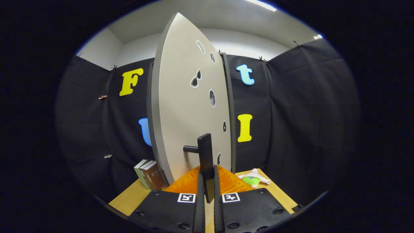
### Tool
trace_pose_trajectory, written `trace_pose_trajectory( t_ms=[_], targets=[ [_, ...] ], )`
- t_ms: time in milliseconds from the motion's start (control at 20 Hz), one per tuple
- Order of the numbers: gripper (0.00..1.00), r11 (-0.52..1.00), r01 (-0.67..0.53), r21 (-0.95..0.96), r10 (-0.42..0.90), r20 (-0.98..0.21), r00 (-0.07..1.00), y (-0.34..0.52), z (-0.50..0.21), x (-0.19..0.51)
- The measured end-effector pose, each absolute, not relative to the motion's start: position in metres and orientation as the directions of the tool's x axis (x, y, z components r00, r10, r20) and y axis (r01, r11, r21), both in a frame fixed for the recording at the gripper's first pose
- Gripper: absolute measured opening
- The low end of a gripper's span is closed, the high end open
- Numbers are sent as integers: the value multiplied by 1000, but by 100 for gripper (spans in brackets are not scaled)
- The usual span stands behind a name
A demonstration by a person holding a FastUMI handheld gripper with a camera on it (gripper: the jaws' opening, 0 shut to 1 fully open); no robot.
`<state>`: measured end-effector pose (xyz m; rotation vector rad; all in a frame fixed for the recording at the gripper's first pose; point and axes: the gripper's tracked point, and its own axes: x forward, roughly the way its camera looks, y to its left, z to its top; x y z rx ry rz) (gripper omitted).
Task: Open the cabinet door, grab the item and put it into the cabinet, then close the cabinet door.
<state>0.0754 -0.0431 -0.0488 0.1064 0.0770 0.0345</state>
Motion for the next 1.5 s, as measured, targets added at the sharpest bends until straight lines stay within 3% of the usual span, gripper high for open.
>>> trace_pose_trajectory(
  t_ms=[250, 600, 900, 950, 1150, 1350, 1500],
  targets=[
    [14, 992, 46, 119, -32, -114, 993, -61, -57, 66],
    [9, 977, 199, 75, -195, -58, 979, -105, -46, 64],
    [13, 977, 210, 46, -208, -37, 977, -109, -41, 54],
    [24, 980, 195, 38, -194, -30, 981, -107, -38, 52],
    [98, 989, 149, -17, -146, 92, 985, -92, -13, 40],
    [97, 1000, 21, 8, -22, 61, 998, -22, -18, 31],
    [97, 998, -55, 17, 56, -65, 996, 22, -75, 42]
  ],
)
